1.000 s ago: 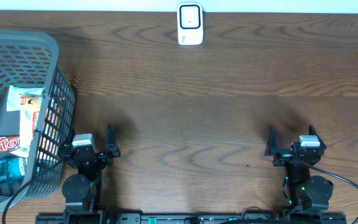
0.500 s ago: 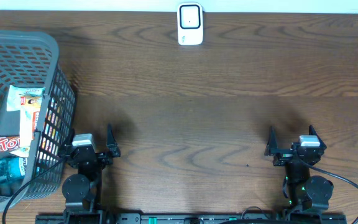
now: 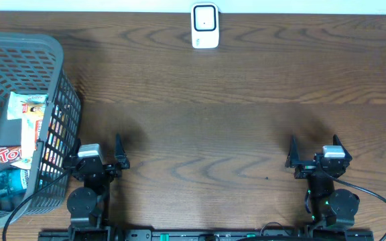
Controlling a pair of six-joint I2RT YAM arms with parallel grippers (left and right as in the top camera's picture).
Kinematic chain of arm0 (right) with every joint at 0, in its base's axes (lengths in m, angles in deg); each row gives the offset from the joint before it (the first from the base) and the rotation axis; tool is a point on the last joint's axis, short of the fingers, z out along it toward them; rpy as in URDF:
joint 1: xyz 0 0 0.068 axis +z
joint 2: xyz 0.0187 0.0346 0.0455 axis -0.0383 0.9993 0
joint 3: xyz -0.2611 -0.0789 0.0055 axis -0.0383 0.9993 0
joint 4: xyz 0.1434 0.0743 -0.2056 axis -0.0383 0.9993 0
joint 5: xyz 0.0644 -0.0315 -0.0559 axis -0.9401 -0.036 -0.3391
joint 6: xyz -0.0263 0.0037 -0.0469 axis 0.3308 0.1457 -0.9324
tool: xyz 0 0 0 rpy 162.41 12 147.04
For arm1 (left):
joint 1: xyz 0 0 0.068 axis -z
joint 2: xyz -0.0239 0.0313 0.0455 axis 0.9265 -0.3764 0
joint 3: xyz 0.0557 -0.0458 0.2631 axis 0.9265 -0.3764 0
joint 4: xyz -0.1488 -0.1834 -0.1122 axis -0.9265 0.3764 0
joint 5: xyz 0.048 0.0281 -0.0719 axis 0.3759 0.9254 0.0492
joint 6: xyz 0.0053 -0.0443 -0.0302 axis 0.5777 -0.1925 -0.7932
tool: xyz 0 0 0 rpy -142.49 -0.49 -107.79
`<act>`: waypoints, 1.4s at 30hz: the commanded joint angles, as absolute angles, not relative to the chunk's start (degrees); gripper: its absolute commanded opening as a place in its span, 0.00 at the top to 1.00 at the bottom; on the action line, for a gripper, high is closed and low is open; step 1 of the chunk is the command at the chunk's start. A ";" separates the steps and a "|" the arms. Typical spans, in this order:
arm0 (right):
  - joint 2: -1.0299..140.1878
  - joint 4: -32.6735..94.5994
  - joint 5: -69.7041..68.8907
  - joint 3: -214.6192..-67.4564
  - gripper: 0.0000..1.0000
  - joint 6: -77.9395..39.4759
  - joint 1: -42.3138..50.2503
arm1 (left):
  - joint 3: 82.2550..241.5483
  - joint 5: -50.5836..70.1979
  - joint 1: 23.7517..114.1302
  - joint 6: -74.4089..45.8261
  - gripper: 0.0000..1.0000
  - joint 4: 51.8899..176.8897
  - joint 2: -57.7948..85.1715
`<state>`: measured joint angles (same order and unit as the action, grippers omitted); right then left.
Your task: Scan the item barcode
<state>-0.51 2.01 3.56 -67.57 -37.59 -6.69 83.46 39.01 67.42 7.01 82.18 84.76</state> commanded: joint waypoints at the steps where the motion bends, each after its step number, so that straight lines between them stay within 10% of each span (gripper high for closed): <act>1: -0.86 2.25 3.65 -67.48 0.01 -36.85 -6.93 | 82.25 39.16 67.66 7.80 0.02 84.35 85.04; 42: -0.86 2.25 3.67 -67.48 0.01 -36.85 -6.93 | 82.25 39.82 67.66 8.23 0.02 84.11 85.04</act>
